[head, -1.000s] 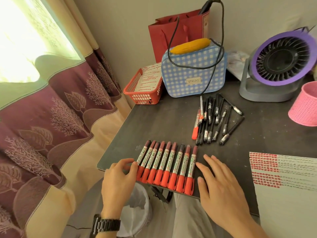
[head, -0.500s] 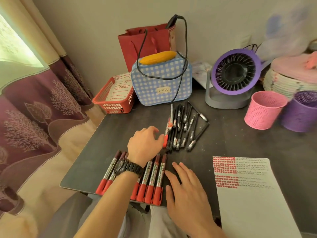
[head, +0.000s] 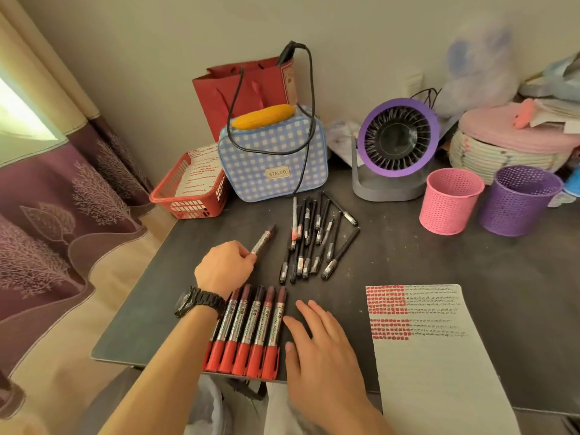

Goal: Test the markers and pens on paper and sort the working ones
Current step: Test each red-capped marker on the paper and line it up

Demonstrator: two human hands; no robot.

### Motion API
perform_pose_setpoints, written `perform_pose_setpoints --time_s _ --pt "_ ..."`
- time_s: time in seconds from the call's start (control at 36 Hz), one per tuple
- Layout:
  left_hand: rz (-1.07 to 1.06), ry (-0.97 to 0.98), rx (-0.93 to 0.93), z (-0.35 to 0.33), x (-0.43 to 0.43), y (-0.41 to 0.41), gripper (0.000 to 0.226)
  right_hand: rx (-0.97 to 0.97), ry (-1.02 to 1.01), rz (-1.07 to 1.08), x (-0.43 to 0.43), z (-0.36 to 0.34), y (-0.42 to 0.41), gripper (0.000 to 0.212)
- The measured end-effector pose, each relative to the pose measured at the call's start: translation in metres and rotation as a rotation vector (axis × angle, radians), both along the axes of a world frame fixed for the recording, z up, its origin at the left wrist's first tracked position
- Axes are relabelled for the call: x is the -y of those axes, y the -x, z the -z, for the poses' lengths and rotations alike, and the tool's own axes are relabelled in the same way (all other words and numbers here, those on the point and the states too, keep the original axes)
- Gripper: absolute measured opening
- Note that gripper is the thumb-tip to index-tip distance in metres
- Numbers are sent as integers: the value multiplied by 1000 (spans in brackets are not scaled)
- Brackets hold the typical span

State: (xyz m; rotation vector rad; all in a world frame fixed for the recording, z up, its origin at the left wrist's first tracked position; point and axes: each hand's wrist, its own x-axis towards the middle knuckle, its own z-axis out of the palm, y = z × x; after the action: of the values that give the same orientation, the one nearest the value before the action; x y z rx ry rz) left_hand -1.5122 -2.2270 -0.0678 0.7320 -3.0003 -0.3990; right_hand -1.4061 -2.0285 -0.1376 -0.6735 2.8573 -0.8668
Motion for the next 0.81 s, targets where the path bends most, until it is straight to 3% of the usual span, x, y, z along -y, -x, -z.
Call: perform_pose_setpoints --time_s 0.14,0.25,0.39,0.5,0.56,0.67,0.81 --pt "8 -158 -193 -7 5 -28 10 -4 32 17 -1 1 1 49" --pt "73 -472 -364 -17 -15 -60 5 40 100 23 -5 -4 4 44" --pt "203 -852 -486 -17 -54 -108 14 399 600 147 -25 -35 8 19" --pt "226 -1102 -430 -9 -88 -137 24 601 1026 229 -53 -60 0 49" --pt "248 -1146 -386 -2 -103 -148 26 619 1129 249 -69 -66 -6 48" --pt "273 -1097 -298 13 -128 -166 36 550 1132 314 -95 -68 -21 25" --pt "247 -1057 -175 23 -157 -181 52 510 1163 413 -118 -55 -43 55"
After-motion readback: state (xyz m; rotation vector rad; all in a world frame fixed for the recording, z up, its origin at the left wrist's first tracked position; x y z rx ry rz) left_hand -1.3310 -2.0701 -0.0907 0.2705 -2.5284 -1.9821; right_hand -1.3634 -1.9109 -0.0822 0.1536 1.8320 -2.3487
